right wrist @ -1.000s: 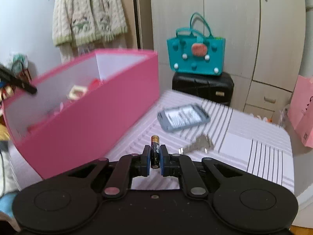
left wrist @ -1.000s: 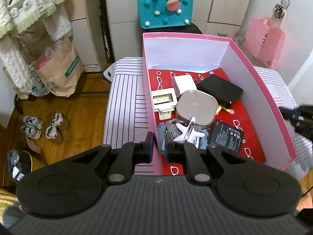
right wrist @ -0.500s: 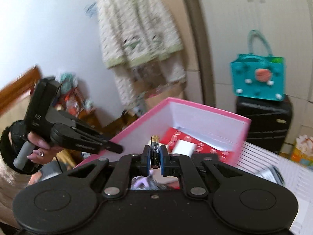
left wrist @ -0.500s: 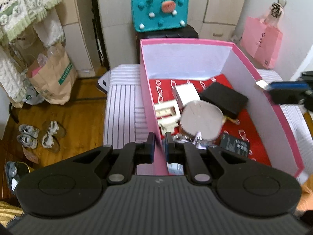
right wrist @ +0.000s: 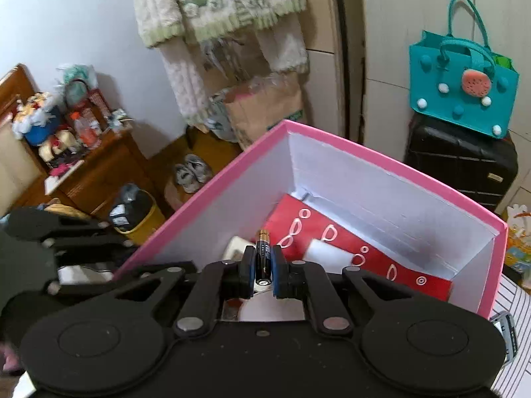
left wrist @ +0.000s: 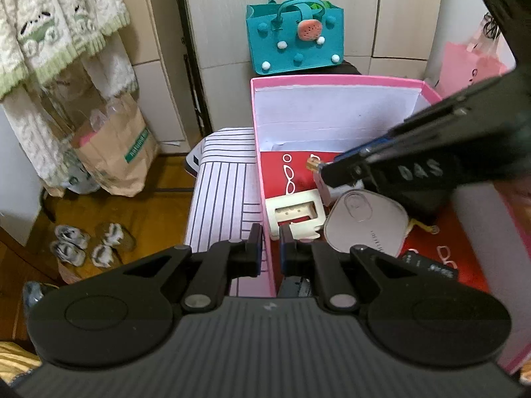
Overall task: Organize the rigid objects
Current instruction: 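Carry the AA battery into the pink box and release it, then move the right gripper back to the bed and grasp the silver key, then carry the silver key into the pink box and release it, then move the right gripper to the grey card reader and grasp it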
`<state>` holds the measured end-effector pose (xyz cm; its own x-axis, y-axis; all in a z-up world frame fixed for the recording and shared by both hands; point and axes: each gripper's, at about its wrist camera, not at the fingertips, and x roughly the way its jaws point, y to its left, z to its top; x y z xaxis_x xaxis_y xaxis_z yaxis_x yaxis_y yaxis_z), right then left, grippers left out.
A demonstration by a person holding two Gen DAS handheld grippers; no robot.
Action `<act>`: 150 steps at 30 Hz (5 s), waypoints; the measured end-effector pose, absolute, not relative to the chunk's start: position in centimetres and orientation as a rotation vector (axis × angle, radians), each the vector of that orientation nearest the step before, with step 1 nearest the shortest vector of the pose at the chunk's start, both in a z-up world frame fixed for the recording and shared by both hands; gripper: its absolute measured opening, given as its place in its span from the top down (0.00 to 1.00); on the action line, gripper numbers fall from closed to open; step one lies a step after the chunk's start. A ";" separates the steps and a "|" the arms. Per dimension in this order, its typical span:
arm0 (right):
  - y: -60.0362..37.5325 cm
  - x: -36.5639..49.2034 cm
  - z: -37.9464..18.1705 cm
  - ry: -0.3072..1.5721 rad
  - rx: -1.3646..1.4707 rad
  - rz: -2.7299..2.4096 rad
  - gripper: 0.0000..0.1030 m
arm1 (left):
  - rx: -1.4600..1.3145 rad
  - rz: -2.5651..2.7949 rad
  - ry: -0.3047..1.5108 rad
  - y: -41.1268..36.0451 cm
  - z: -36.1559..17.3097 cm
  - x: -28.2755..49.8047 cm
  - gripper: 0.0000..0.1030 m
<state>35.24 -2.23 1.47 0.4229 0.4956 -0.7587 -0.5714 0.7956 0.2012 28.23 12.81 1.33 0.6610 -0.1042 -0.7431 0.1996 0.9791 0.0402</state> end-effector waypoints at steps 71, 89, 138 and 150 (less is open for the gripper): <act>-24.8 27.5 -7.1 0.696 -0.028 0.200 0.72 | 0.236 -0.129 0.760 11.3 1.5 27.3 0.91; -26.7 26.9 -5.3 0.713 0.183 0.265 0.89 | 0.250 -0.126 0.751 11.0 1.6 27.2 0.91; -25.8 26.6 0.6 0.660 -0.018 0.426 0.38 | 0.197 -0.098 0.715 11.8 1.6 27.1 0.94; -25.8 30.9 -5.2 0.649 0.004 0.488 0.11 | 0.223 -0.091 0.715 11.6 1.5 27.0 0.94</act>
<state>30.86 -25.82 -5.16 0.6883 0.4373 -0.5788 -0.4349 0.8874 0.1532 27.01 11.59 1.50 0.7524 -0.0070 -0.6587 0.1588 0.9724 0.1711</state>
